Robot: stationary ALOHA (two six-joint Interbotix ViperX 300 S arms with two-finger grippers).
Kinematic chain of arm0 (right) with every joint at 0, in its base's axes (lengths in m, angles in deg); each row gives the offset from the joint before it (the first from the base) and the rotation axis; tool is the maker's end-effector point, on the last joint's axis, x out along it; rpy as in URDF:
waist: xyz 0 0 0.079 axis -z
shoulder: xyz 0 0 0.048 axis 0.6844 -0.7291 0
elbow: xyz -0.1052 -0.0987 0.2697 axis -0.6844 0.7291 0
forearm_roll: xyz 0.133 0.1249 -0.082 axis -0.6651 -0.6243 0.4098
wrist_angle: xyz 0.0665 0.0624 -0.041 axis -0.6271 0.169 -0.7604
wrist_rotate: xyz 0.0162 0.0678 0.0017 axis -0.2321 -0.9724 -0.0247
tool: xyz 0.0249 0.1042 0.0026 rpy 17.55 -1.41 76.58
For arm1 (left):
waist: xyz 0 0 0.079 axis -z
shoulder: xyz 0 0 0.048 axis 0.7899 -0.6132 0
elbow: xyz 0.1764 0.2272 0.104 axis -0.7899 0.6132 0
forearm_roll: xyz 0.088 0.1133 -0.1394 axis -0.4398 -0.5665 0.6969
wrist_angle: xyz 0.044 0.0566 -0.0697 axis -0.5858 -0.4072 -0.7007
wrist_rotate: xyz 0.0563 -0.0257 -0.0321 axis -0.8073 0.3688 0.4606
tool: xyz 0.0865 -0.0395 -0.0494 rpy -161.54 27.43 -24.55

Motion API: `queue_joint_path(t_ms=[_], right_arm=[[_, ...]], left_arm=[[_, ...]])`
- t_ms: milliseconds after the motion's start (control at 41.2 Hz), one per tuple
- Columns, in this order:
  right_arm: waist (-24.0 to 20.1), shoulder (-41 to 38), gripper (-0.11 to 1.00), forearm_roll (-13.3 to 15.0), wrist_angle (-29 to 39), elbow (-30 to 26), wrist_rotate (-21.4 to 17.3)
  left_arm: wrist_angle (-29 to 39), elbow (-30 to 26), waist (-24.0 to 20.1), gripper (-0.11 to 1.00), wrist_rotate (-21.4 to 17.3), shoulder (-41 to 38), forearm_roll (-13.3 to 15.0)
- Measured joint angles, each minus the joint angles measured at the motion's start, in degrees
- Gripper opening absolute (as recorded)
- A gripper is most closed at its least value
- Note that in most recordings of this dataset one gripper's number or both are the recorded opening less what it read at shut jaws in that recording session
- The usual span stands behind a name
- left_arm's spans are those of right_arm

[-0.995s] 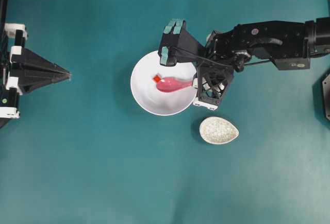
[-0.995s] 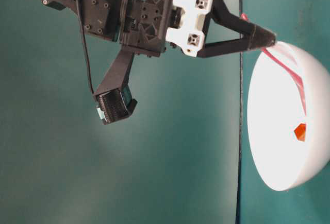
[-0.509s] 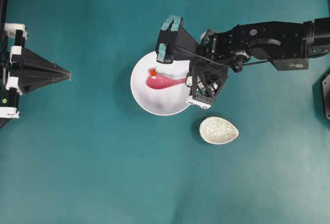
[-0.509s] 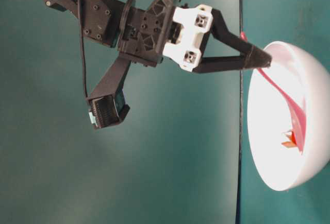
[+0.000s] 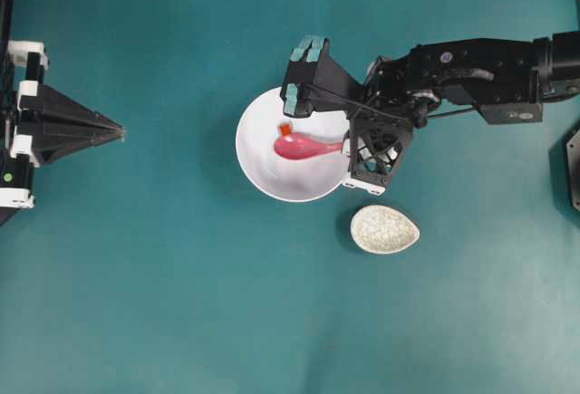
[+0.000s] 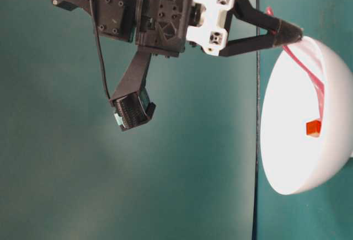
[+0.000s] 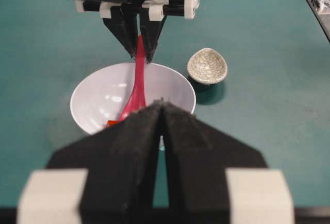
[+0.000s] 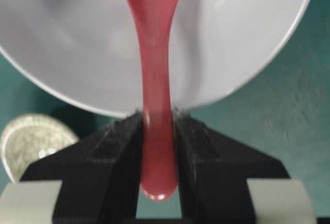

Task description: Grip the spoon and scoop the red block from the bowl with right arm.

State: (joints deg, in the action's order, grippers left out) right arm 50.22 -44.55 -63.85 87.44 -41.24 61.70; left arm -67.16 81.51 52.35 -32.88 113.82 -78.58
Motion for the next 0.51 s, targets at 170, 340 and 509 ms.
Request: queue_joint_path(t_ms=[170,340,509], right_arm=[[0.09,0.00,0.24,-0.18,0.26,0.00,-1.32],[0.09,0.53,0.24,-0.09,1.49,-0.62,-2.20],[0.09,0.53,0.24,-0.09,2.99,-1.23,-2.20]], left_arm=[[0.00,0.00,0.00,0.00,0.00,0.00,0.09],[0.00,0.00,0.00,0.00,0.00,0.00,0.09],[0.00,0.00,0.00,0.00,-0.09,0.00,0.09]])
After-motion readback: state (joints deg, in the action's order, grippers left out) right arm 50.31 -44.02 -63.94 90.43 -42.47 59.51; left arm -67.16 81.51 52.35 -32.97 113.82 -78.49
